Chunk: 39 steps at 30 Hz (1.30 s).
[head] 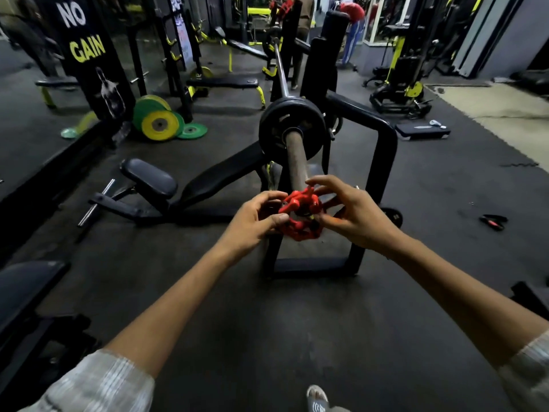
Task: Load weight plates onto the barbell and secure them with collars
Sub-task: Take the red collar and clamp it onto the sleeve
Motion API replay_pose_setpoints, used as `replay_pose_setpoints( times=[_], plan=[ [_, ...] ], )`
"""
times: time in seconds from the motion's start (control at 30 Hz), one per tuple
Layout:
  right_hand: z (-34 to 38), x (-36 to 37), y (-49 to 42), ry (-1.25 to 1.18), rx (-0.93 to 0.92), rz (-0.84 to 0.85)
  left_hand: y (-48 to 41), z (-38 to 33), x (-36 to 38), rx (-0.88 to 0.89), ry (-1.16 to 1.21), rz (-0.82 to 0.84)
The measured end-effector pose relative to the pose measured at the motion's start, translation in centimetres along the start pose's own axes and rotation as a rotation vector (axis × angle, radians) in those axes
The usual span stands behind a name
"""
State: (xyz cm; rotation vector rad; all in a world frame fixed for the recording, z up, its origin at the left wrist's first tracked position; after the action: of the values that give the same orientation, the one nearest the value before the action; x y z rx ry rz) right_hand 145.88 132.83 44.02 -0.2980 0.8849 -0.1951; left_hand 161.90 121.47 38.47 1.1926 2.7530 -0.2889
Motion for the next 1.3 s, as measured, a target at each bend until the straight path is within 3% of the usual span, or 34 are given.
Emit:
replay_pose_setpoints(
  times=[0.17, 0.33, 0.6, 0.87, 1.3],
  plan=[
    [-1.8, 1.3, 0.7, 0.204, -0.054, -0.054, -0.7, 1.0, 0.6, 0.085, -0.169, -0.064],
    [-3.7, 1.1, -0.3, 0.067, -0.046, -0.047, -2.2, 1.4, 0.7, 0.122, -0.255, -0.141],
    [-8.7, 0.5, -5.8, -0.022, -0.056, -0.053, -8.7, 2.9, -1.7, 0.052, -0.208, -0.294],
    [-16.6, 0.2, -14.7, -0.026, 0.017, -0.278, -17.9, 5.2, -3.4, -0.094, -0.076, -0.530],
    [-20.2, 0.4, -21.1, 0.051, -0.025, -0.274, -25.0, 6.0, -4.6, -0.143, 0.059, -0.600]
  ],
)
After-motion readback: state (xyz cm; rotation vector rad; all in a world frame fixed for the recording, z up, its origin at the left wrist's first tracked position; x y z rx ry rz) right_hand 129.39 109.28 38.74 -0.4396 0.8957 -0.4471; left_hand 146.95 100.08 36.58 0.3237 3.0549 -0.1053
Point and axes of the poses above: each hand's wrist, its own y-axis away from the middle knuckle, its own x-axis out of the palm, z = x × y, the point moved 7 cm from there along -y, towards the middle knuckle, and after that the axes turned 1 degree about -x, right-handed, at the moved point
